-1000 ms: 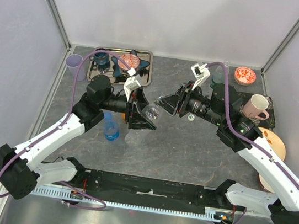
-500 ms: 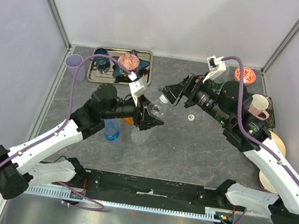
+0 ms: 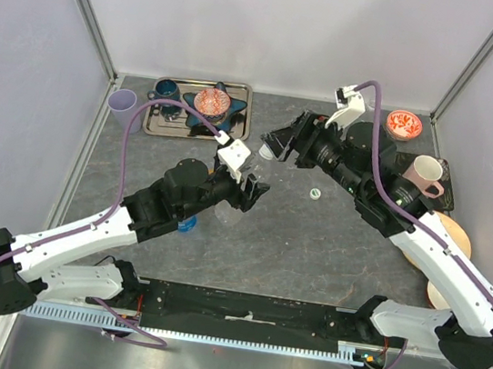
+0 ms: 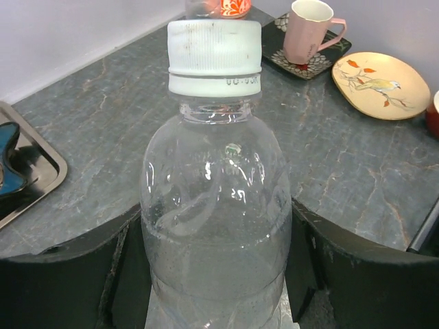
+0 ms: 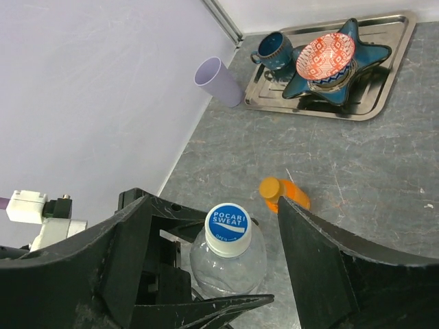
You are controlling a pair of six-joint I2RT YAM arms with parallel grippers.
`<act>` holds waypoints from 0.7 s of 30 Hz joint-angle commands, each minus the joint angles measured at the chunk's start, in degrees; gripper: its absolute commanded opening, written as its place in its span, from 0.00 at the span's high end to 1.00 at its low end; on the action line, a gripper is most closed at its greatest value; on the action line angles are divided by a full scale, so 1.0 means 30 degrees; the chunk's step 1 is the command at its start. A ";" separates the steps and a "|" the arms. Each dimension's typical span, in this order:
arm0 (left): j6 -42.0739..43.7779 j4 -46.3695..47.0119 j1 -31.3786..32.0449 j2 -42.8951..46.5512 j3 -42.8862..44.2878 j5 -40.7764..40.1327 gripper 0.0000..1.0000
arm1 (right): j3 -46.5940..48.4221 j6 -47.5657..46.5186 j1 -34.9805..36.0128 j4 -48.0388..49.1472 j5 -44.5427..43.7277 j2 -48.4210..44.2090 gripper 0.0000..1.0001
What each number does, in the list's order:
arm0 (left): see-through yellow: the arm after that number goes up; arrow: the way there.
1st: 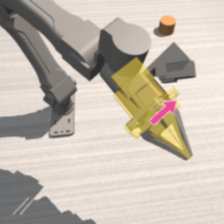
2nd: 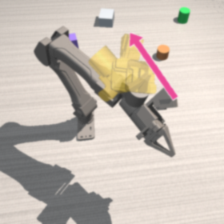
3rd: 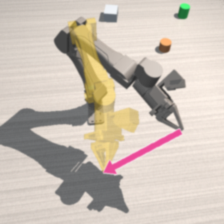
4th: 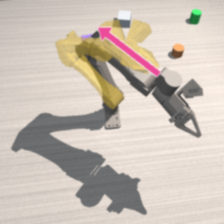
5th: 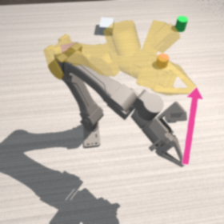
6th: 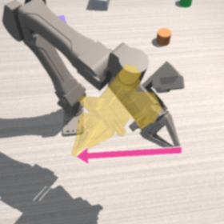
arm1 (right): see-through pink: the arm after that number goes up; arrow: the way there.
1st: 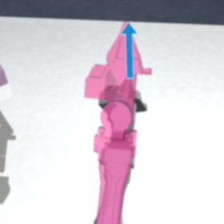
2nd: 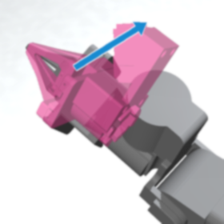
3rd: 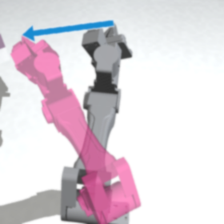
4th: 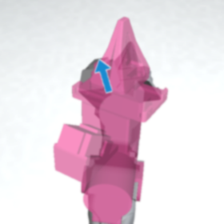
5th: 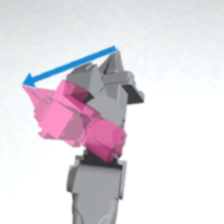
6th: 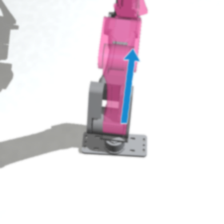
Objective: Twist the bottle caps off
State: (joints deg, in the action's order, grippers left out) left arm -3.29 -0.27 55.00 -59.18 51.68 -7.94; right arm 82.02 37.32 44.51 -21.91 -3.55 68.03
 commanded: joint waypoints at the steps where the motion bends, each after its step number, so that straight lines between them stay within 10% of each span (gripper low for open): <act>1: 0.1067 0.1174 0.0298 0.0390 0.0439 -0.1981 0.51 | 0.0142 0.0304 0.0279 0.0243 -0.0252 0.0291 0.21; 21: 0.1067 0.1439 0.0445 0.0624 -0.0029 -0.1658 0.51 | -0.1263 0.0597 0.0925 0.1502 -0.0281 0.0703 0.46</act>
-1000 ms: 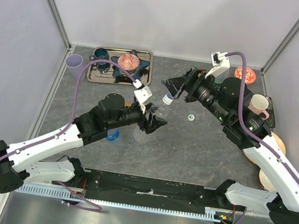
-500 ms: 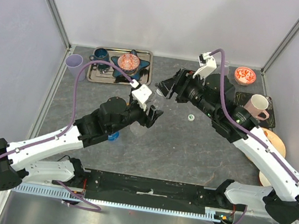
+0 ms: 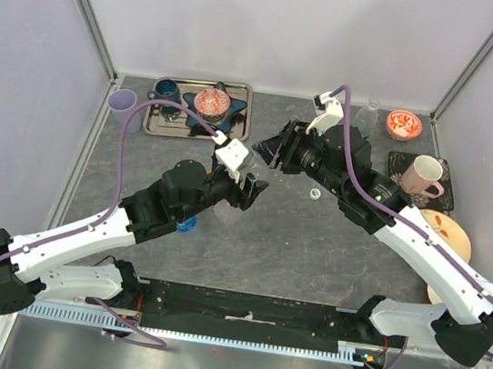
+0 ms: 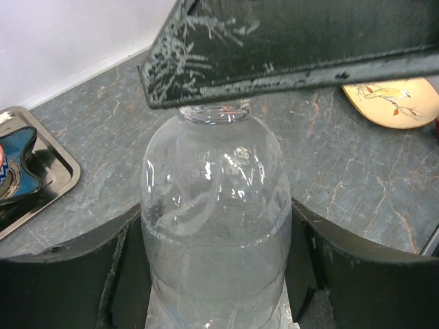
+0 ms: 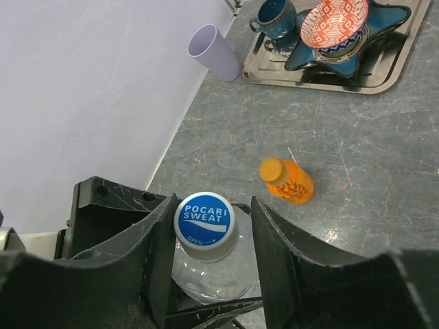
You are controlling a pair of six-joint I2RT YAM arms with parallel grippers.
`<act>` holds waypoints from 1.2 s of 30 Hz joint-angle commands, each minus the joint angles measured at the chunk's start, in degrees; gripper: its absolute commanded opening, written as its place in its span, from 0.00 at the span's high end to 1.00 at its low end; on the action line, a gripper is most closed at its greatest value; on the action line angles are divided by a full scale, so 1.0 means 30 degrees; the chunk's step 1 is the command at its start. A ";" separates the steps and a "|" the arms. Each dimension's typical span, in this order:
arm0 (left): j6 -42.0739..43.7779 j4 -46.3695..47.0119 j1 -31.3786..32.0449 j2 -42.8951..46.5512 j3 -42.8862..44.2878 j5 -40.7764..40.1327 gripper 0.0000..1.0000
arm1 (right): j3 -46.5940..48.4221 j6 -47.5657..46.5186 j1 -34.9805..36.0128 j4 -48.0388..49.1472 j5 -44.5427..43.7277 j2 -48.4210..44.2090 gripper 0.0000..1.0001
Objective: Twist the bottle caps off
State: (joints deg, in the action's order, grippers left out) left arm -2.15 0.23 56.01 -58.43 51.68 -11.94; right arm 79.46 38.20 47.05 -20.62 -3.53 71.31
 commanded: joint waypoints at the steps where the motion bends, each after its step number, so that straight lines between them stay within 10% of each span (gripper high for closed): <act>1: 0.0688 0.1329 0.0139 0.0377 -0.0059 -0.0296 0.51 | -0.0471 0.0305 0.0108 0.1131 -0.0288 -0.0449 0.44; 11: 0.0600 0.1213 0.0139 0.0231 -0.0118 -0.0032 0.51 | -0.0735 0.0335 0.0197 0.1629 -0.1255 -0.0976 0.34; 26: 0.0513 0.1242 0.0139 0.0201 -0.0089 -0.0003 0.51 | -0.1438 0.0393 0.0197 0.1952 -0.0493 -0.0947 0.56; 29: 0.0484 0.1213 0.0139 0.0172 -0.0088 0.0026 0.51 | -0.1584 0.0335 0.0197 0.2010 -0.0523 -0.1064 0.70; 31: 0.0454 0.1213 0.0139 0.0230 -0.0118 0.0085 0.51 | -0.1701 0.0335 0.0197 0.2040 -0.0581 -0.1210 0.99; 36: 0.0308 0.1417 0.0139 0.0873 -0.0147 0.2942 0.55 | -0.2199 -0.1038 0.0197 0.2508 0.0850 -0.1706 1.00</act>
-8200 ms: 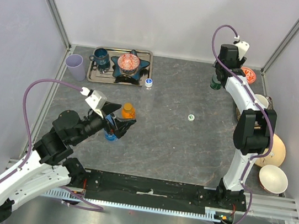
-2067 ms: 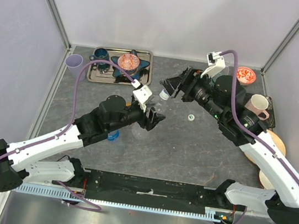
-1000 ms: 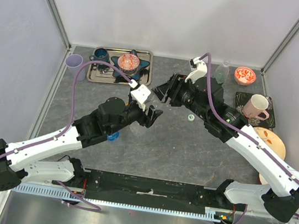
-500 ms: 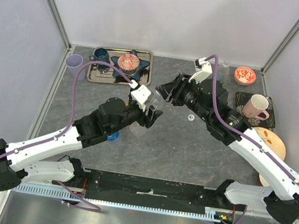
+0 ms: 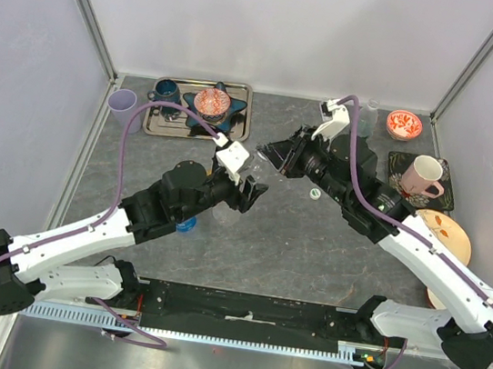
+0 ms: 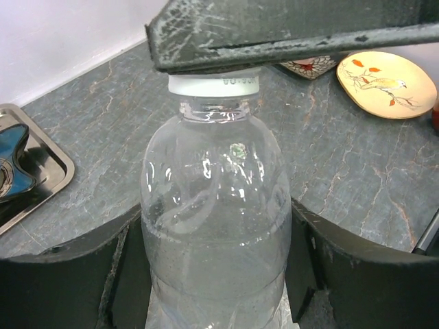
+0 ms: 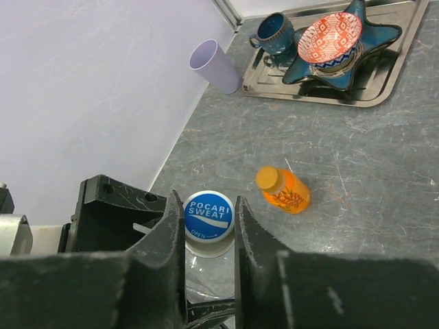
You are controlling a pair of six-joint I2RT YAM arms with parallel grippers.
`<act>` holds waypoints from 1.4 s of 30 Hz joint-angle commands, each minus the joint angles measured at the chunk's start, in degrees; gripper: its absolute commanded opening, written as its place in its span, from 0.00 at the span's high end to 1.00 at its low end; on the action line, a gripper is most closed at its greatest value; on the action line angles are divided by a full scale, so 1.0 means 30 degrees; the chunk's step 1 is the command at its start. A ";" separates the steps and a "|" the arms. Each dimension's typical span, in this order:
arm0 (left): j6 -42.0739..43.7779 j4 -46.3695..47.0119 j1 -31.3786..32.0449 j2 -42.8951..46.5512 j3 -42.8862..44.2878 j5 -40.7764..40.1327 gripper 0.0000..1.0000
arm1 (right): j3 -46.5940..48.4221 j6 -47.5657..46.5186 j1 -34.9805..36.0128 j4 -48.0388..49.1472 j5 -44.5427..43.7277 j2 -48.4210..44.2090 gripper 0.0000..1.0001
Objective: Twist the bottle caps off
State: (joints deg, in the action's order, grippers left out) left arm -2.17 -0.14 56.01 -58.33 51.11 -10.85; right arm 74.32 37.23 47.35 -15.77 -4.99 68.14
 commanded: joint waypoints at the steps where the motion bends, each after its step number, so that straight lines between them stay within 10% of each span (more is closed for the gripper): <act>1: 0.0286 0.1716 0.0110 0.1012 0.0043 0.3462 0.56 | -0.0575 -0.1099 0.0095 0.1036 0.1516 -0.0797 1.00; 7: -0.2871 0.2125 -0.2136 0.1484 0.0920 1.4966 0.58 | 0.0067 -0.4614 -0.0315 0.1010 0.7591 -0.1443 1.00; 15: -1.3148 1.2482 -0.5631 -0.0244 0.0219 2.6956 0.60 | -0.0809 -0.6111 -0.0462 0.2092 1.2558 -0.3199 1.00; 28: -1.7116 1.7829 -0.5955 -0.1885 -0.0015 2.9105 0.70 | -0.3034 -0.8485 -0.0462 0.3235 2.1257 -0.5954 1.00; 37: -1.7821 1.8214 -0.5955 -0.2590 0.0071 2.9340 0.70 | -0.2922 -0.9219 -0.0462 0.2239 2.0332 -0.5457 1.00; 42: -1.2969 1.1137 -0.5955 -0.1830 0.0714 2.8815 0.70 | -0.1662 -0.8078 -0.0462 0.2064 1.4363 -0.5721 0.28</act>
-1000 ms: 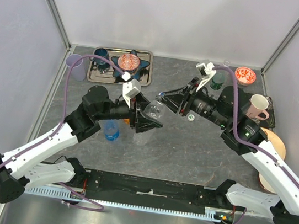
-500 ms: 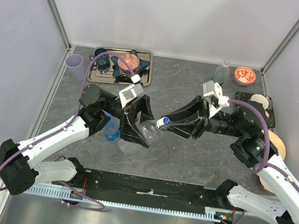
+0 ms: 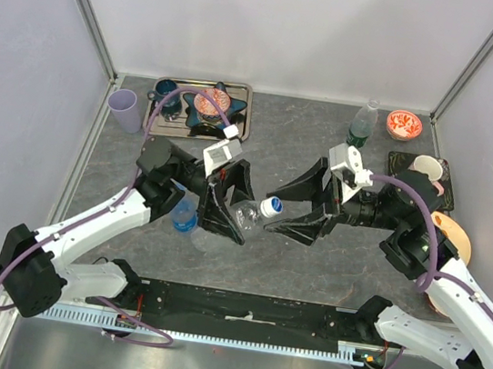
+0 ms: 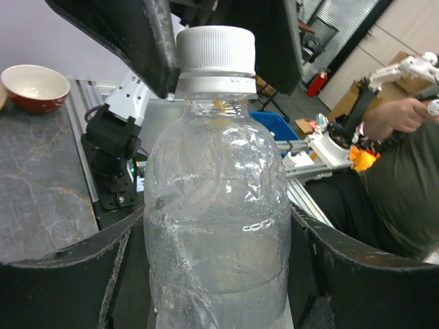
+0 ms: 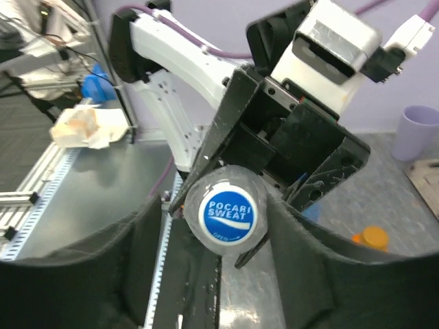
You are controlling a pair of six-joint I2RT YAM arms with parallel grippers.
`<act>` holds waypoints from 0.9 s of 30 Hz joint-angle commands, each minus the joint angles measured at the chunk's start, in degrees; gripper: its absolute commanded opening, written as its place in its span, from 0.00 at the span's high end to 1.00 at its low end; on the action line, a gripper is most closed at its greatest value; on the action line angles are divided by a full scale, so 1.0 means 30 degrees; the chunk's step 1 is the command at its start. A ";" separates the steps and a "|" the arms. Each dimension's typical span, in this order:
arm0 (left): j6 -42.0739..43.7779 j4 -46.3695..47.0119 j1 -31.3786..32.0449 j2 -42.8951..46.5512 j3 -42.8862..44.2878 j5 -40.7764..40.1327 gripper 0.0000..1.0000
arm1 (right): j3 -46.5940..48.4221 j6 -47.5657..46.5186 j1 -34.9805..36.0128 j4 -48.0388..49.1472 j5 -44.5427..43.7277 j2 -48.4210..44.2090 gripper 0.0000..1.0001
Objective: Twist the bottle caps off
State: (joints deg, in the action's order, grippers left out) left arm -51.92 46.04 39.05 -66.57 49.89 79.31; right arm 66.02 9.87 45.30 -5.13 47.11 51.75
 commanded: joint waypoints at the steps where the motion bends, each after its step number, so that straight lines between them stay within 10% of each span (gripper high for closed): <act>1: 0.4756 -0.5868 -0.0301 0.1267 0.1501 -0.1473 0.70 | 0.1776 0.1394 0.0223 -0.1630 -0.4411 -0.0344 0.19; 10: 1.1972 -1.3496 -0.0272 0.2851 0.2063 -0.6682 0.69 | 0.5938 0.2919 0.0223 -0.3007 -1.1976 0.0911 0.02; 19: 1.6742 -1.4907 0.2712 0.4522 0.1037 -2.3160 0.68 | 0.5769 0.7079 0.0222 -0.4765 -1.7517 0.2788 0.05; 27: 1.9445 -1.4820 0.5645 0.4142 0.1036 -3.0271 0.67 | 0.4947 0.8546 0.0252 -0.4005 -1.7346 0.4018 0.08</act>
State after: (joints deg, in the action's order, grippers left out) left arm -1.23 0.78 54.00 -53.67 52.86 3.73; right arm 80.82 31.90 45.91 -19.03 -3.36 63.24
